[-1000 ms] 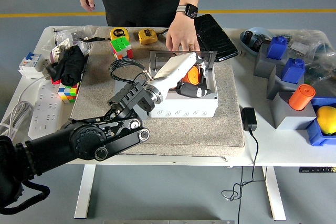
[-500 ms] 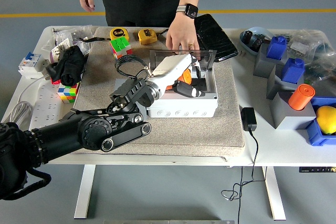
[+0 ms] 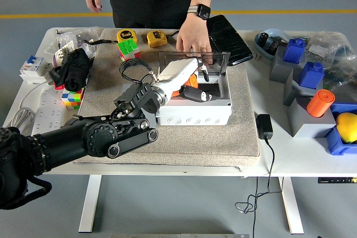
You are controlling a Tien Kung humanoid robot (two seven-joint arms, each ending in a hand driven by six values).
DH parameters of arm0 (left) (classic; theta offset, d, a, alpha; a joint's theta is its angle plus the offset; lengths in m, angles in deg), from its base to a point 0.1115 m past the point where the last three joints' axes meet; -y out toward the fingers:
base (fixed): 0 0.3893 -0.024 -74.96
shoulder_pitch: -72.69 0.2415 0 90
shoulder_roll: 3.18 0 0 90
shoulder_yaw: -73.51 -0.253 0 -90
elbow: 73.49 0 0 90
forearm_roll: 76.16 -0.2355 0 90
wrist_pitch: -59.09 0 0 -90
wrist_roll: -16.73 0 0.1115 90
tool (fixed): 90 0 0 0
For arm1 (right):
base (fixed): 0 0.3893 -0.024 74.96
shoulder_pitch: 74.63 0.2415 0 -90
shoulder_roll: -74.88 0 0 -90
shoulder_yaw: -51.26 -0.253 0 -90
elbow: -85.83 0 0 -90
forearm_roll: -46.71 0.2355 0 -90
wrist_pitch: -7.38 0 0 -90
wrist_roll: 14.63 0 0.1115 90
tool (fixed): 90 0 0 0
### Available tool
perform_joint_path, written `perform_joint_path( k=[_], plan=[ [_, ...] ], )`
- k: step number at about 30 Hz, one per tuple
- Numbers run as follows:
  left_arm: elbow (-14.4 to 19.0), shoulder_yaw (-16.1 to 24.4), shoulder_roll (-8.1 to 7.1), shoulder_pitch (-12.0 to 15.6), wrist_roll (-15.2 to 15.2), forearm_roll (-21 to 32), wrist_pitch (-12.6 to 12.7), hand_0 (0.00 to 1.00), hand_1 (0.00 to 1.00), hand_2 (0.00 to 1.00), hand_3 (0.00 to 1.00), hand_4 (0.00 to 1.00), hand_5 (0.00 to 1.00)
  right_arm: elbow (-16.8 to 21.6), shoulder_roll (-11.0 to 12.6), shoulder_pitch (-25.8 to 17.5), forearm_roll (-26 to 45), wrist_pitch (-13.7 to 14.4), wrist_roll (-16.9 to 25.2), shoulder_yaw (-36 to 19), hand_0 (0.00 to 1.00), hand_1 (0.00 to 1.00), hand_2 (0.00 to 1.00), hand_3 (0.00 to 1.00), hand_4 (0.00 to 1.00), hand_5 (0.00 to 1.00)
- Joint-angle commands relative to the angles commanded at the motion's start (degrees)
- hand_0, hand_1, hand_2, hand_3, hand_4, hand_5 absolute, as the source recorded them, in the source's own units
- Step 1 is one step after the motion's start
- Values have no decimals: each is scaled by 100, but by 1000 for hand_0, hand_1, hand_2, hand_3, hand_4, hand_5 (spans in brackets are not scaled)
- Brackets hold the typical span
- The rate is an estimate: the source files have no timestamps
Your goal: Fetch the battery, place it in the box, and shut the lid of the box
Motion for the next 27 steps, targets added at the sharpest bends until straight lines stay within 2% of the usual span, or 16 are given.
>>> perform_joint_path(
  k=[11, 12, 17, 18, 23, 24, 27],
  plan=[
    [-27, -102, 0, -17, -191, 202, 108, 252, 185, 213, 520, 998, 340, 5, -7, 4, -3, 9, 14, -17, 618, 634, 656, 586, 984, 529],
    [-32, -104, 0, -18, -207, 218, 119, 289, 278, 282, 536, 998, 366, 12, -6, 5, -12, 13, 17, -25, 618, 633, 655, 586, 984, 529],
    [-26, -104, 0, -8, -330, 308, 167, 289, 278, 282, 536, 998, 366, 26, -6, 7, -22, 25, 29, -32, 618, 633, 655, 586, 984, 529],
    [-34, -101, 0, -5, -352, 319, 178, 385, 547, 481, 585, 998, 378, 27, -6, 7, -22, 26, 30, -31, 615, 633, 654, 586, 984, 529],
    [-54, -99, 0, 6, -440, 417, 198, 385, 547, 481, 585, 998, 378, 30, -7, 8, -21, 32, 35, -24, 615, 633, 654, 586, 984, 529],
    [-61, -91, 0, 10, -452, 430, 205, 450, 611, 570, 623, 998, 379, 30, -7, 8, -20, 34, 37, -23, 617, 633, 654, 586, 984, 529],
    [-68, -92, 0, 15, -488, 448, 230, 450, 611, 570, 623, 998, 379, 29, -9, 14, -18, 34, 40, -20, 617, 633, 654, 586, 984, 529]
  ],
)
